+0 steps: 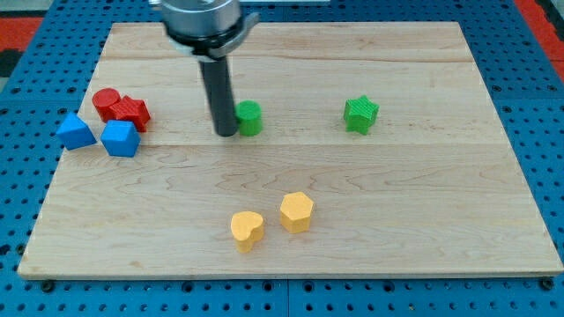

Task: Push the blue blocks above the yellow blocks

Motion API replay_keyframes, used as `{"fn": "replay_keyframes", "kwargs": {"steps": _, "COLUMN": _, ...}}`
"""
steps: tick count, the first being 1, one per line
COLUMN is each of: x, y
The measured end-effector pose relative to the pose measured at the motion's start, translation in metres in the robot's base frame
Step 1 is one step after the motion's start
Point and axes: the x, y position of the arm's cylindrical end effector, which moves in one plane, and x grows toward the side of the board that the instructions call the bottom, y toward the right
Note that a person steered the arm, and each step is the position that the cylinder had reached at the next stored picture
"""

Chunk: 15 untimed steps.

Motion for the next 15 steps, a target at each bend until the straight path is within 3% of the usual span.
{"fn": "replay_keyframes", "kwargs": {"steps": 2, "x": 0.002, "y": 0.096}}
{"fn": "replay_keyframes", "kwargs": {"steps": 3, "x": 0.076, "y": 0.026}}
{"fn": "replay_keyframes", "kwargs": {"steps": 4, "x": 0.123, "y": -0.081}}
{"fn": "replay_keyframes", "kwargs": {"steps": 5, "x": 0.124, "y": -0.235}}
{"fn": "replay_keyframes", "kwargs": {"steps": 8, "x": 0.084, "y": -0.244}}
{"fn": "replay_keyframes", "kwargs": {"steps": 9, "x": 0.027, "y": -0.244}}
{"fn": "replay_keyframes", "kwargs": {"steps": 11, "x": 0.013, "y": -0.244}}
{"fn": "replay_keyframes", "kwargs": {"steps": 12, "x": 0.006, "y": -0.226}}
{"fn": "replay_keyframes", "kwargs": {"steps": 13, "x": 0.005, "y": -0.16}}
{"fn": "replay_keyframes", "kwargs": {"steps": 15, "x": 0.021, "y": -0.135}}
